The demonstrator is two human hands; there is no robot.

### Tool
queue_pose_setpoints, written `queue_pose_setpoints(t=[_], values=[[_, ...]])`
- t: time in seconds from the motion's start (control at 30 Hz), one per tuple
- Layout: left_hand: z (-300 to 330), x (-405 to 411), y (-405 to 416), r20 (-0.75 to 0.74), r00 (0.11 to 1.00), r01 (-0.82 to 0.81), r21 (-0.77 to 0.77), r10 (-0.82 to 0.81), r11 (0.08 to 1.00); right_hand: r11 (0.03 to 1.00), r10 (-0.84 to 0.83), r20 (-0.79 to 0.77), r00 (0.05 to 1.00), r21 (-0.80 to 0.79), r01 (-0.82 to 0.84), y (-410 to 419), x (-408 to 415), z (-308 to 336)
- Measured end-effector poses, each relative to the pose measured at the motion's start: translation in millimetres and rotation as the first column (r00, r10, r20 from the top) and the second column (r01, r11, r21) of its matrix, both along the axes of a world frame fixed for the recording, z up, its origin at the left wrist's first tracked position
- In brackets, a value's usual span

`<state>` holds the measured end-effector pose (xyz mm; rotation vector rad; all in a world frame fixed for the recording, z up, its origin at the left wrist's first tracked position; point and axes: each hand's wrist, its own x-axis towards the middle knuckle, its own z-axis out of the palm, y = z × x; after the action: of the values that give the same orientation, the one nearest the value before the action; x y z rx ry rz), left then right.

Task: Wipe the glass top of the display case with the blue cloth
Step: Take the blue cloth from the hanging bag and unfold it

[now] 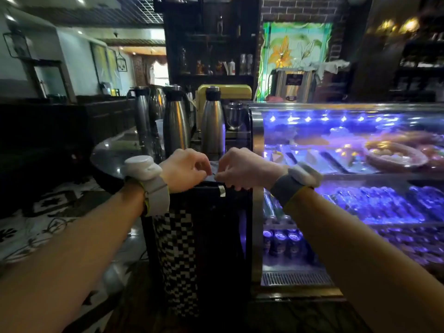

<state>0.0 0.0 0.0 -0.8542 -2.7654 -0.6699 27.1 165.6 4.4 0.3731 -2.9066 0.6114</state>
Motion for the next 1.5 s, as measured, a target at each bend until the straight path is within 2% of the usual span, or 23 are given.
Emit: queue_pose_setpoints(t=[0.1, 0.2, 0.37, 0.43, 0.57, 0.7, 0.8, 0.87, 0.97, 1.03, 1.1, 1.2, 1.3, 1.4, 1.5], values=[[-13.7, -34.8, 7.9, 0.025, 0.999, -0.023, -0.020, 0.023, 1.000, 0.999, 0.009, -0.071, 0.997, 0.041, -0.006, 7.9, -39.2, -12.8], [-33.5, -83.8, 13.8, 0.040, 0.996, -0.075, -0.064, 0.077, 0.995, 0.998, 0.037, -0.062, 0.997, 0.056, -0.034, 14.2, -88.8, -31.5], [-62.2, -136.3, 19.4, -0.010, 0.990, -0.139, -0.288, 0.142, 0.948, 0.984, 0.137, -0.112, 0.984, 0.131, -0.122, 19.8, -144.8, -61.1], [-70.4, -150.3, 17.9, -0.052, 0.989, -0.148, -0.325, 0.139, 0.934, 0.973, 0.186, -0.139, 0.973, 0.161, -0.163, 13.1, -163.7, -71.8], [-76.2, -165.1, 4.3, -0.025, 0.993, -0.119, -0.244, 0.116, 0.963, 0.958, 0.223, -0.149, 0.963, 0.218, -0.188, -1.7, -190.3, -86.5], [-73.5, -165.2, -0.4, -0.005, 0.995, -0.097, -0.255, 0.099, 0.962, 0.951, 0.209, -0.143, 0.967, 0.258, -0.168, -4.1, -200.2, -86.0], [-73.8, -163.8, -0.6, -0.047, 0.984, -0.175, -0.210, 0.169, 0.962, 0.969, 0.143, -0.110, 0.984, 0.218, -0.117, -3.3, -196.0, -81.9], [-76.3, -164.4, 0.1, -0.081, 0.968, -0.245, -0.129, 0.236, 0.961, 0.981, 0.122, -0.094, 0.988, 0.162, -0.105, -2.2, -192.3, -76.9], [-73.5, -159.3, -0.9, -0.154, 0.949, -0.291, -0.104, 0.274, 0.951, 0.992, 0.123, -0.126, 0.984, 0.040, -0.119, -4.0, -171.8, -57.8], [-65.1, -152.2, -4.2, -0.122, 0.938, -0.318, 0.065, 0.324, 0.946, 0.993, 0.088, -0.182, 0.979, -0.059, -0.101, -4.6, -154.0, -41.0], [-52.6, -141.0, -6.1, -0.056, 0.942, -0.303, 0.285, 0.332, 0.909, 0.997, -0.002, -0.257, 0.967, -0.077, -0.019, -3.2, -136.5, -25.9], [-33.5, -123.1, 3.8, -0.145, 0.950, -0.195, 0.409, 0.275, 0.891, 0.998, -0.064, -0.370, 0.927, -0.040, 0.053, 4.5, -110.2, -3.8], [-12.5, -97.1, 16.2, -0.206, 0.944, -0.152, 0.425, 0.259, 0.892, 0.992, -0.111, -0.346, 0.932, -0.096, 0.082, 18.5, -70.2, 19.9], [-8.4, -82.2, 22.8, -0.110, 0.972, -0.165, 0.309, 0.207, 0.937, 0.992, -0.121, -0.323, 0.939, -0.084, 0.100, 24.4, -42.7, 32.9], [-16.5, -65.5, 31.4, -0.009, 0.994, -0.107, 0.209, 0.112, 0.972, 0.987, -0.159, -0.391, 0.907, -0.042, 0.155, 25.4, -18.7, 40.0]])
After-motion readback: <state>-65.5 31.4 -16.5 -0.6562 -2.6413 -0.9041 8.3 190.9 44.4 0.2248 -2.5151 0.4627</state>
